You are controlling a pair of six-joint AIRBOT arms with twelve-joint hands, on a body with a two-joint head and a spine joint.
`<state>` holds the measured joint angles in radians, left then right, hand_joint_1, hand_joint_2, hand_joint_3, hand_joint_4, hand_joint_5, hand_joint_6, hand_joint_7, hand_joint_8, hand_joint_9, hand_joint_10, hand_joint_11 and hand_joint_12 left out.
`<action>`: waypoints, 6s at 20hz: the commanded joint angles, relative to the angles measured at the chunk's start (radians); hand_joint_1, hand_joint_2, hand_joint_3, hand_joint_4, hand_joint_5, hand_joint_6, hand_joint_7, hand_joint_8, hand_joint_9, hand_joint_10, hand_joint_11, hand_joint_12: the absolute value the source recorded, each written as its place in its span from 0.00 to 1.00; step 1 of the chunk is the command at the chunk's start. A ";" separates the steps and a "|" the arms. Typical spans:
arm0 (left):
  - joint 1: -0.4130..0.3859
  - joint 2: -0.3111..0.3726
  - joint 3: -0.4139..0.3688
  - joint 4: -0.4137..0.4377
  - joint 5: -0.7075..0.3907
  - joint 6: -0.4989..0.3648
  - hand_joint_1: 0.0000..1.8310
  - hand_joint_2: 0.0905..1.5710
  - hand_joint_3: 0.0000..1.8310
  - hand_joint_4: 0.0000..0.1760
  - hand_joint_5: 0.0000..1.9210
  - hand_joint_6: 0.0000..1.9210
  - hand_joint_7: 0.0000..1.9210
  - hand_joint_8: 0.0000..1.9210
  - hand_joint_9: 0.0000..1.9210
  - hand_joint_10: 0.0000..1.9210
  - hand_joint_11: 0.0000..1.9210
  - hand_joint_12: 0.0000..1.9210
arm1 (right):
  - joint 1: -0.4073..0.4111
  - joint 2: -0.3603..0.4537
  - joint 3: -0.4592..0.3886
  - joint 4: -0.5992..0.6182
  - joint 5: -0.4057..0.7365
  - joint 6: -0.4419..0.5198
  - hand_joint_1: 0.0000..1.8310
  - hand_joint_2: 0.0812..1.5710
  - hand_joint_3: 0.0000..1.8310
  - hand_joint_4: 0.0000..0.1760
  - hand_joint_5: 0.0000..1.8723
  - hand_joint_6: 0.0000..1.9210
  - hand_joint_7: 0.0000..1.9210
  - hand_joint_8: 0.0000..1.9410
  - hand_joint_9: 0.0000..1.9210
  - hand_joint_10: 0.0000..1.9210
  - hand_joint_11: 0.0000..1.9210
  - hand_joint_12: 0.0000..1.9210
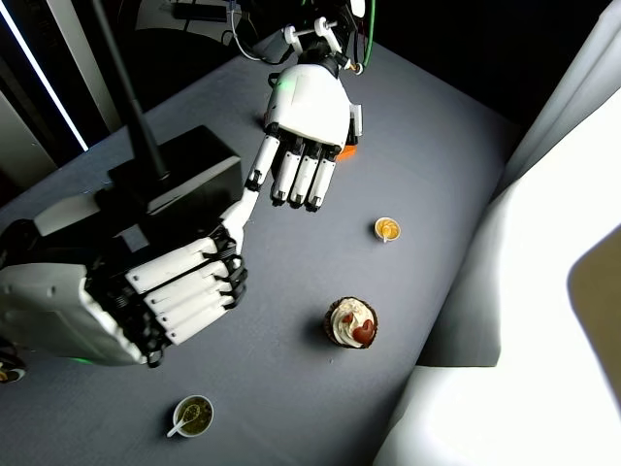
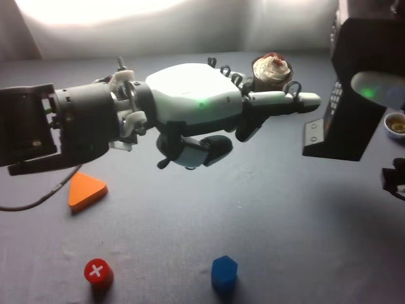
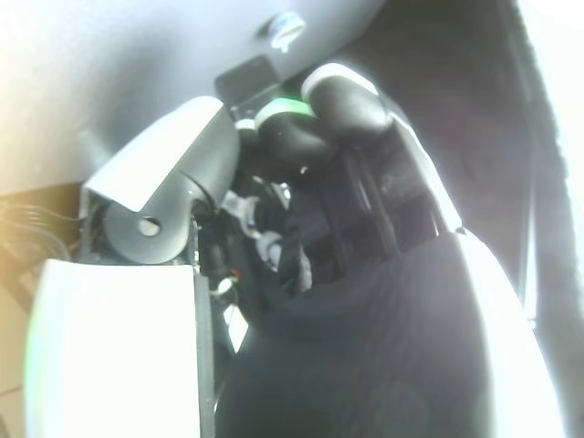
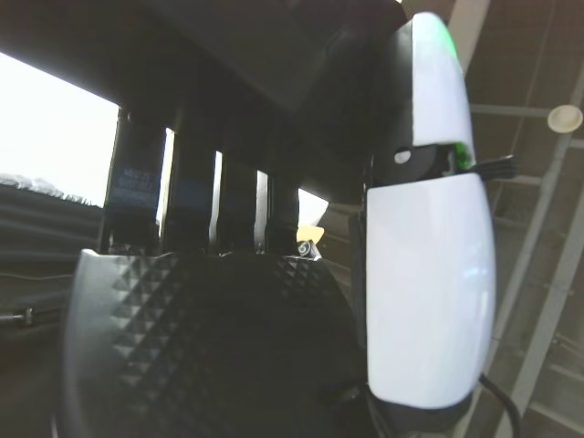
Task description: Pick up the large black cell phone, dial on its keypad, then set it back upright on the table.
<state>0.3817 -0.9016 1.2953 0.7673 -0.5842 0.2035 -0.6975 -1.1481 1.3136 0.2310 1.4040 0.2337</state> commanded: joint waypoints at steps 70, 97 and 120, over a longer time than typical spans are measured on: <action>-0.070 0.236 -0.016 0.217 -0.388 -1.136 0.00 0.77 0.00 0.14 0.14 0.00 0.11 0.00 0.08 0.01 0.00 0.19 | -0.118 -0.066 0.155 0.120 0.294 0.013 0.74 0.73 0.00 0.00 0.54 0.43 0.39 0.68 0.42 0.73 0.46 0.70; -0.019 0.234 -0.054 0.613 -0.257 -1.630 0.00 0.72 0.00 0.00 0.09 0.00 0.09 0.00 0.09 0.00 0.00 0.23 | -0.093 -0.139 0.166 0.193 0.286 0.013 0.75 0.69 0.00 0.00 0.57 0.31 0.49 0.53 0.48 0.69 0.48 0.66; -0.010 0.240 -0.045 0.608 -0.257 -1.629 0.00 0.73 0.00 0.00 0.10 0.00 0.10 0.00 0.10 0.00 0.00 0.30 | -0.133 -0.158 0.193 0.149 0.304 0.014 0.75 0.70 0.00 0.00 0.54 0.34 0.46 0.59 0.46 0.71 0.48 0.64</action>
<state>0.3874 -0.6693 1.2526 1.4464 -0.7933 -1.4174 -0.8337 -1.3174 1.4986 0.3660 1.5673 0.2291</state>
